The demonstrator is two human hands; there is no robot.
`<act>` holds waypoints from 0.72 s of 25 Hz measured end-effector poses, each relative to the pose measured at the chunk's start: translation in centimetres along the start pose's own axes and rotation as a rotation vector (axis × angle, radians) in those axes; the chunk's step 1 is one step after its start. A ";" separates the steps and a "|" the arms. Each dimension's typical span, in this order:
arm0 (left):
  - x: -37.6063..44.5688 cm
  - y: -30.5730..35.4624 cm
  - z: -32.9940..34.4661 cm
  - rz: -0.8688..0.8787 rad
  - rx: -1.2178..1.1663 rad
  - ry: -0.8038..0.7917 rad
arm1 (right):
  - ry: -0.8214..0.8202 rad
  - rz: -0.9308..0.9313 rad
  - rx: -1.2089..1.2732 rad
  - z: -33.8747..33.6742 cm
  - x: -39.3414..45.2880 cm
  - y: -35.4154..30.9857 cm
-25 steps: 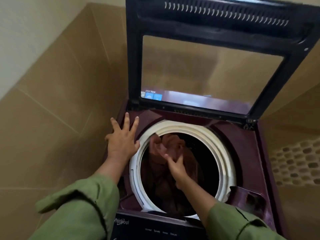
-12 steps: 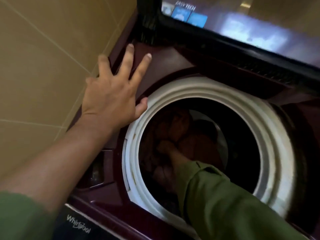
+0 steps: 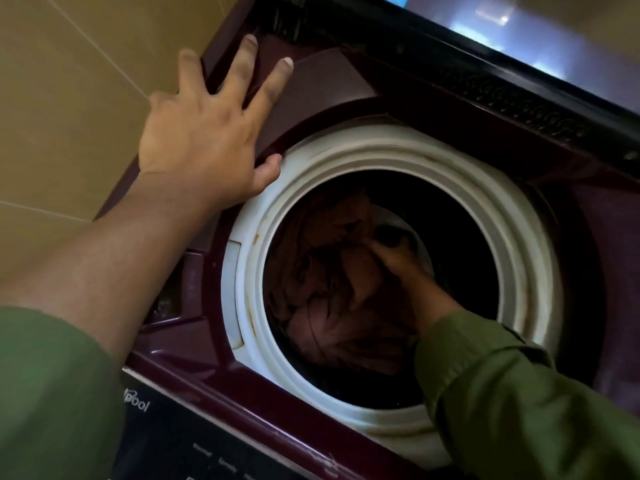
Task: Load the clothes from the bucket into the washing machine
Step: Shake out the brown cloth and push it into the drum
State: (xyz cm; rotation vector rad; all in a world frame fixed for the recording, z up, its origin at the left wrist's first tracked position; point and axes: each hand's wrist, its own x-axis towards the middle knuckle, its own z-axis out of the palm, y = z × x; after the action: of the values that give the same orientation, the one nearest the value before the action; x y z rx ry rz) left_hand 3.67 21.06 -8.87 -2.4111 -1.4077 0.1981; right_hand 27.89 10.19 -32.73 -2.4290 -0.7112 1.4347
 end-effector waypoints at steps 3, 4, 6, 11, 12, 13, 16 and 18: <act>0.1 -0.2 0.1 -0.011 -0.003 -0.010 | -0.123 -0.104 -0.422 4.0 -5.6 2.7; 0.0 -0.2 0.2 -0.012 -0.002 -0.011 | 0.006 -0.178 -0.540 5.5 -7.2 3.0; 0.0 -0.2 0.3 -0.012 -0.004 -0.013 | 0.131 -0.350 -0.613 8.1 -9.4 3.0; 0.0 -0.4 0.9 -0.007 -0.051 0.015 | -0.095 -0.360 -0.544 13.4 -8.0 1.7; 0.1 -0.6 1.2 -0.001 -0.062 0.028 | -0.178 -0.317 -0.529 14.1 -7.7 1.6; 0.3 -0.8 1.4 0.004 -0.073 0.037 | -0.259 -0.272 -0.516 14.8 -7.1 1.4; 0.2 -1.3 2.3 0.000 -0.113 0.055 | -0.460 -0.220 -0.440 16.0 -4.0 1.9; 0.3 -1.6 2.2 0.007 -0.105 0.069 | -0.494 -0.286 -0.559 16.0 -3.0 1.6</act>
State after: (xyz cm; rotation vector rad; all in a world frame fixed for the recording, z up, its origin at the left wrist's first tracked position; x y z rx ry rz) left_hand 1.88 22.49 -10.36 -2.4816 -1.4120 0.0425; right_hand 13.24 6.50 -39.07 -2.1769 -1.6912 1.9221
